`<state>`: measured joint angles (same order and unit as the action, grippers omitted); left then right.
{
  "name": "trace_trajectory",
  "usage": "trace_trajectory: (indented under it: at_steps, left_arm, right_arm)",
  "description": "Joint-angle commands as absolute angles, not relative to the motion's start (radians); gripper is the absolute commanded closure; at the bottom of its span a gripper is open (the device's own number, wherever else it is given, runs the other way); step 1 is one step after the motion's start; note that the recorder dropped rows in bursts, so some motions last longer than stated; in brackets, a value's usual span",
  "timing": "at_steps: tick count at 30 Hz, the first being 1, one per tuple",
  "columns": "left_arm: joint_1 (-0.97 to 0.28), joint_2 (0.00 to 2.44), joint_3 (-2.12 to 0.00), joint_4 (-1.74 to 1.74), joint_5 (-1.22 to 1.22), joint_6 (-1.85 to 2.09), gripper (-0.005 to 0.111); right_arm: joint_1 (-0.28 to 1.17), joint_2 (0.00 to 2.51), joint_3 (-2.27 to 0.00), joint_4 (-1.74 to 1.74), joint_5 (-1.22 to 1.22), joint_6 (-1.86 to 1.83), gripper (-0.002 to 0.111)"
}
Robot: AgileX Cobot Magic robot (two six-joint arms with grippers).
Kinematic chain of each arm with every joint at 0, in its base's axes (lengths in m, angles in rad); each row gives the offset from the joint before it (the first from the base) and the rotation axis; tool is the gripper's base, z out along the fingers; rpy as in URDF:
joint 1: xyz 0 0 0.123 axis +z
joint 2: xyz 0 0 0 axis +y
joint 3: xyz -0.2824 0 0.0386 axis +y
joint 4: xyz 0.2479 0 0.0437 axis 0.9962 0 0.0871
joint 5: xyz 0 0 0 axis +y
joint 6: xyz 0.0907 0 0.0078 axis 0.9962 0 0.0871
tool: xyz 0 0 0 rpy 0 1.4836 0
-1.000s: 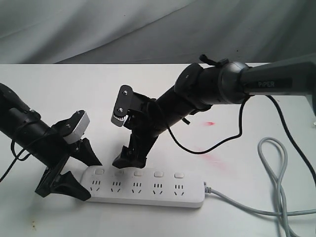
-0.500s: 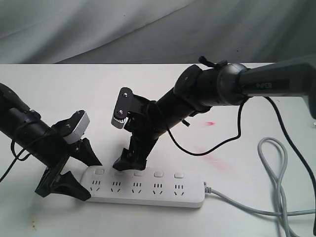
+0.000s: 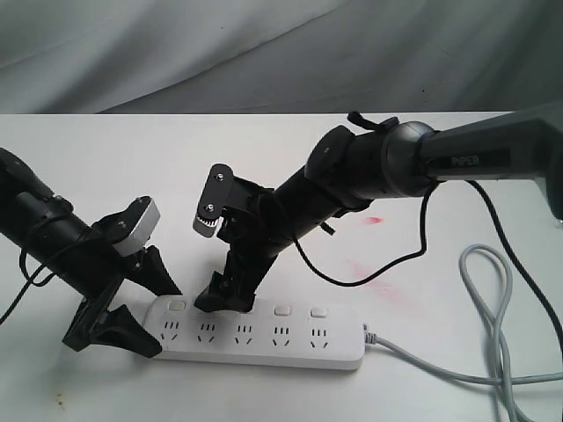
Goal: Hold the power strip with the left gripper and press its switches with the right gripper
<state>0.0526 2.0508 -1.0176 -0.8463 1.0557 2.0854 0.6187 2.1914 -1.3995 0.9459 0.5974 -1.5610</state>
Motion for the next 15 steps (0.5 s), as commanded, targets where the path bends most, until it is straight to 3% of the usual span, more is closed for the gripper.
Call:
trace_trajectory:
  at_steps: [1, 15]
  left_arm:
    - [0.048, 2.052, -1.012, -0.823, 1.046, 2.094, 0.107]
    - [0.048, 2.052, -1.012, -0.823, 1.046, 2.094, 0.107]
  right_arm:
    - [0.629, 2.206, -1.358, 0.846, 0.511, -1.579, 0.004]
    - [0.629, 2.206, -1.358, 0.712, 0.497, -1.562, 0.004]
